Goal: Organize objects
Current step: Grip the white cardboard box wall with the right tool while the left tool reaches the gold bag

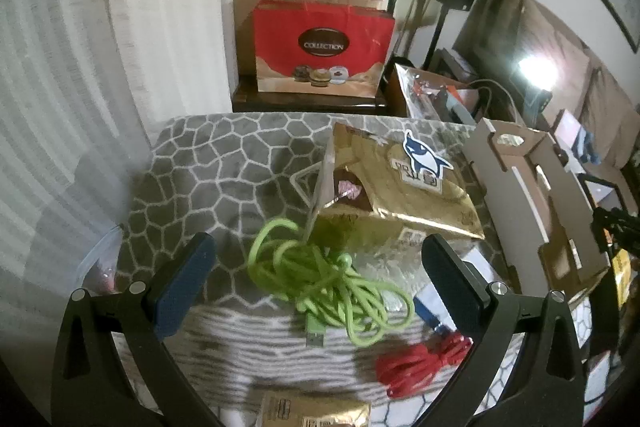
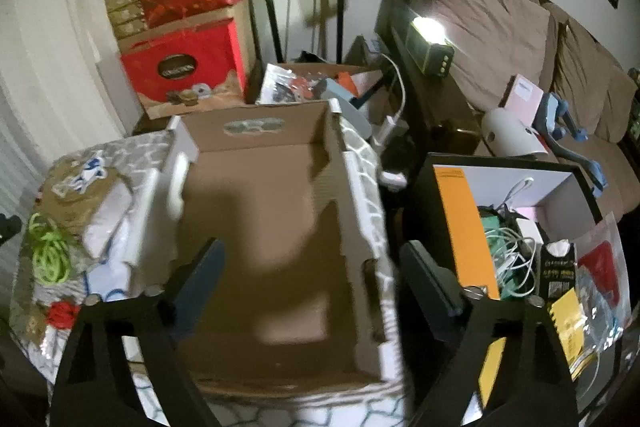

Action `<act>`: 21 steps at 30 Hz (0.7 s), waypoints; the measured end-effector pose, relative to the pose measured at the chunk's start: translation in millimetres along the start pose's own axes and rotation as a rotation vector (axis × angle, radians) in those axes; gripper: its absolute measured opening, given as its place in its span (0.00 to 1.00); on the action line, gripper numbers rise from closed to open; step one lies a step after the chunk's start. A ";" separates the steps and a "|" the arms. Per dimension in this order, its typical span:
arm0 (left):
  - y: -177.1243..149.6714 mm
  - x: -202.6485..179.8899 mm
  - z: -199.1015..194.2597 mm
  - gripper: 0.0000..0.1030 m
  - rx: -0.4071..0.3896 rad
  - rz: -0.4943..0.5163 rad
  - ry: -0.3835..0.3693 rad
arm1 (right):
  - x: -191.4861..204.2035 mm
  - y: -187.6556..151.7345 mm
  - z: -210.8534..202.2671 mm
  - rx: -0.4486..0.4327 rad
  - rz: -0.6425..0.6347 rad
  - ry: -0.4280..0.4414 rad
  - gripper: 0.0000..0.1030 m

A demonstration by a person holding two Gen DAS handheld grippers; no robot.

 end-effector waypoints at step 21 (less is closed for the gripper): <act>35.6 -9.0 37.2 1.00 0.076 0.038 -0.073 | -28.3 36.1 65.5 0.150 -0.023 0.058 0.22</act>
Point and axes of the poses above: each gripper's, at about its wrist camera, not at the fingertips, and z roughly the way its jaws point, x to its left, y to its top, the point moved 2 cm from there along z, roughly the way its jaws point, and after that the axes turned 13 degrees about x, right-handed, at the moved point
